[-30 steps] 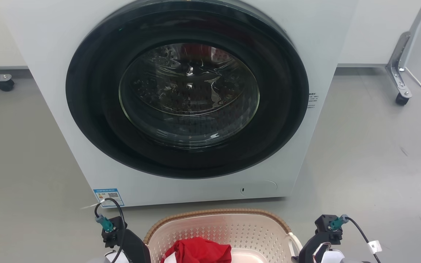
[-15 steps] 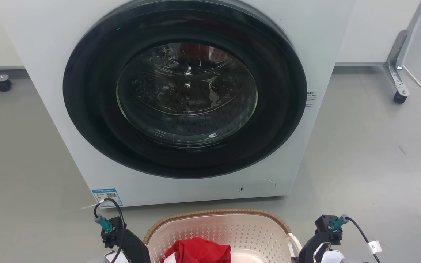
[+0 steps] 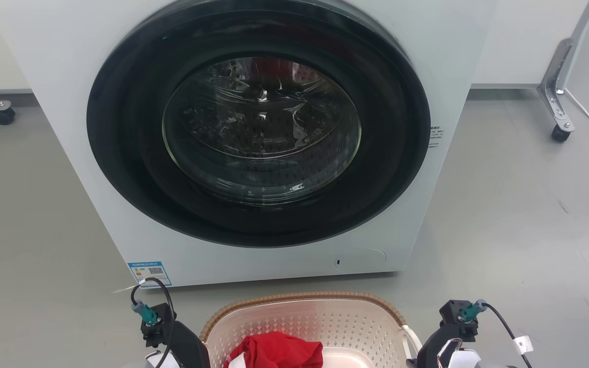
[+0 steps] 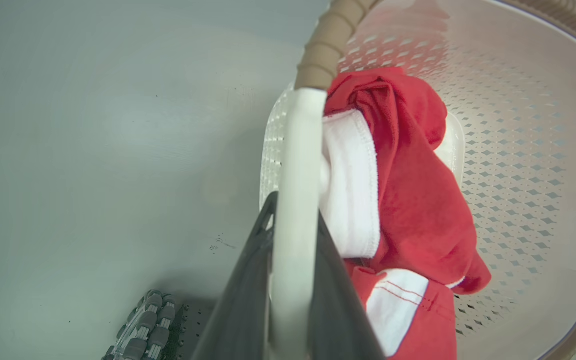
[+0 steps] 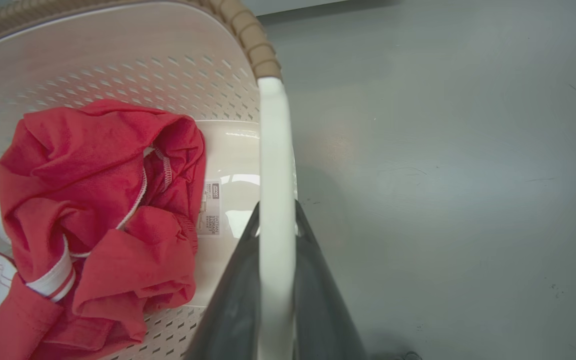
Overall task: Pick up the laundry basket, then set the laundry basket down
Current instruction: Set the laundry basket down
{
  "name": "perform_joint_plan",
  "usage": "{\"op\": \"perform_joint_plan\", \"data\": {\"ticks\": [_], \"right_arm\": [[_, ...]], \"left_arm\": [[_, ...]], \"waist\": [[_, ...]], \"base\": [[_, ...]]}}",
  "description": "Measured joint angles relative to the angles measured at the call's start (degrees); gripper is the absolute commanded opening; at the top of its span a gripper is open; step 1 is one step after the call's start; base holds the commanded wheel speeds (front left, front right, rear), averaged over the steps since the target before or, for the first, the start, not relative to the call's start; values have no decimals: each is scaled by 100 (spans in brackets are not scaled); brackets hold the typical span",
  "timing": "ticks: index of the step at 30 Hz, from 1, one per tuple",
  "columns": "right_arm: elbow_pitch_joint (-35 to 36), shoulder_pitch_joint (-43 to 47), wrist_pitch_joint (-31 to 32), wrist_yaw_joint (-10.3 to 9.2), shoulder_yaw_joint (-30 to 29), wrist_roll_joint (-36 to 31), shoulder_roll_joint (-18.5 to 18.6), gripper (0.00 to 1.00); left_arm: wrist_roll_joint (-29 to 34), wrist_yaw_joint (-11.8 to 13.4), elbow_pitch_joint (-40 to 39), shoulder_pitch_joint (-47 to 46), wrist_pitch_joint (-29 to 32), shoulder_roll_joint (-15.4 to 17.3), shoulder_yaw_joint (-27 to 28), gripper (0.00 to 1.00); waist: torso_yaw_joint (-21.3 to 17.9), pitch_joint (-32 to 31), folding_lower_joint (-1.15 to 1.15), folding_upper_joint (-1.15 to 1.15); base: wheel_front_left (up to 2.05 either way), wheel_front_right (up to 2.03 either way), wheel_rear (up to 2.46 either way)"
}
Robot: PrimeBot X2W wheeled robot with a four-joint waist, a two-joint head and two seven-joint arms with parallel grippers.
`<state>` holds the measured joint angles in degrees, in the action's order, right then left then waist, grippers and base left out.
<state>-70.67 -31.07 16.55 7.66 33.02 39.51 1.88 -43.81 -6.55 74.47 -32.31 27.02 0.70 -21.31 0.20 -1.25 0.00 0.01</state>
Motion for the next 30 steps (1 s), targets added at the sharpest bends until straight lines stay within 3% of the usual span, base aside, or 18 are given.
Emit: {"op": "perform_joint_plan", "data": {"ticks": [17, 30], "right_arm": [[-38, -252, -332, 0, 87, -23, 1, 0], [-21, -614, -898, -16, 170, -188, 46, 0]], "left_arm": [[-125, 107, -88, -34, -321, 4, -121, 0], [-107, 235, -358, -282, -801, 23, -330, 0]], "waist": [[-42, 327, 0, 0], [-44, 996, 0, 0]], "base": [[0, 0, 0], [0, 0, 0]]}}
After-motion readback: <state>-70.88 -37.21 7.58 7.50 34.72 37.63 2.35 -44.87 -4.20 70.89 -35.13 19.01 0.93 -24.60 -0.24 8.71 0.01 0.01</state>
